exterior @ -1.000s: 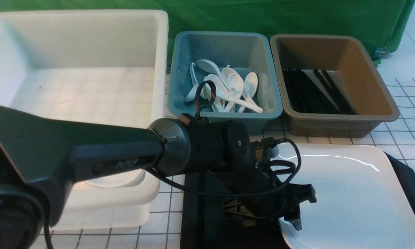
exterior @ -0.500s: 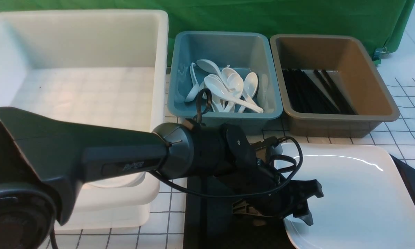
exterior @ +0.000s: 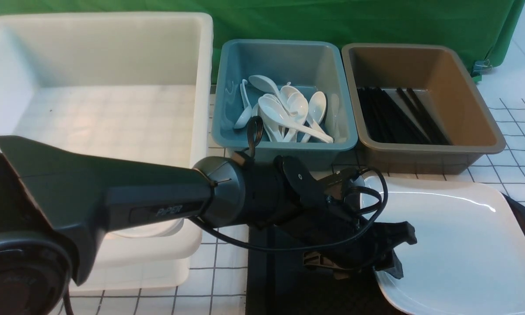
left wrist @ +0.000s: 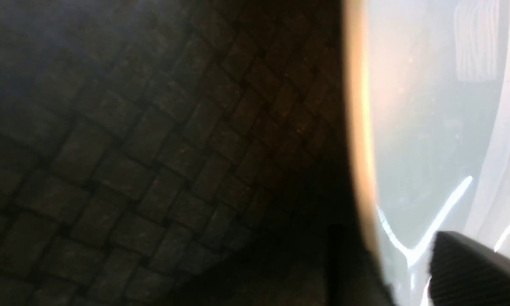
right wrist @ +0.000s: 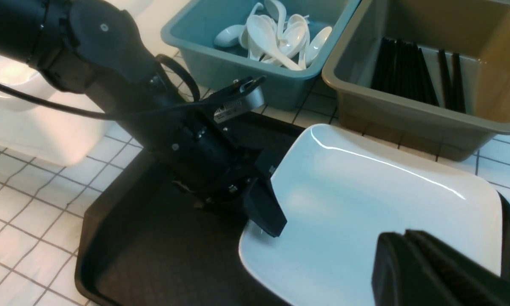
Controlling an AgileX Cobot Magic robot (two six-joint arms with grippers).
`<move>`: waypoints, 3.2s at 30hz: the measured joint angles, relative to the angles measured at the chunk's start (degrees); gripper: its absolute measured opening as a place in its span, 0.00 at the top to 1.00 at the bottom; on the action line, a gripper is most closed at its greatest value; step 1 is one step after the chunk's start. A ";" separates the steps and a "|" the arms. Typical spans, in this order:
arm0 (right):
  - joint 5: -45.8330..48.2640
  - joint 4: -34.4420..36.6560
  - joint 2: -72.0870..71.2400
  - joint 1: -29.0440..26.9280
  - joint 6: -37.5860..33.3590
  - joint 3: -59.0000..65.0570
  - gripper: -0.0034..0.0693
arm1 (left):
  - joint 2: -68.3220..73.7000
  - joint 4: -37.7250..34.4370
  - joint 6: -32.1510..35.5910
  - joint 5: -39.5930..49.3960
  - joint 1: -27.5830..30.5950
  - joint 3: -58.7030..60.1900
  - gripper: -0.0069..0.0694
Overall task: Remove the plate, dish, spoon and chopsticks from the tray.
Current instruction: Use the left arm to grab a plate from the dinner plate, then use the left arm to put the plate into the large storage box on the left
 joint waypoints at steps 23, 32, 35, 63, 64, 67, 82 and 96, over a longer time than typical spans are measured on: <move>0.05 0.00 0.00 0.00 0.00 0.00 0.93 | -16.43 9.12 -0.15 -2.10 0.00 0.06 0.88; 0.05 0.00 0.00 0.00 0.08 0.00 0.93 | -25.97 13.06 -2.02 -2.95 2.66 0.11 0.88; 0.05 0.00 0.00 0.00 0.04 0.00 0.93 | -29.82 13.59 -2.12 -1.83 7.86 0.11 0.88; 0.11 0.00 0.00 0.00 -0.15 0.00 0.90 | -36.27 16.79 3.26 20.57 78.59 0.11 0.88; 0.11 0.00 0.00 0.00 -0.15 0.00 0.90 | -35.79 16.97 3.26 20.66 78.59 0.11 0.88; 0.11 0.00 0.00 0.00 -0.15 0.00 0.90 | -31.49 18.05 3.98 20.64 78.59 0.11 0.88; 0.11 0.00 0.00 0.00 -0.15 0.00 0.88 | -18.71 19.07 12.37 14.02 78.59 0.11 0.89; 0.11 0.00 0.00 0.00 -0.15 0.00 0.88 | -16.96 18.67 21.21 14.97 78.59 0.06 0.89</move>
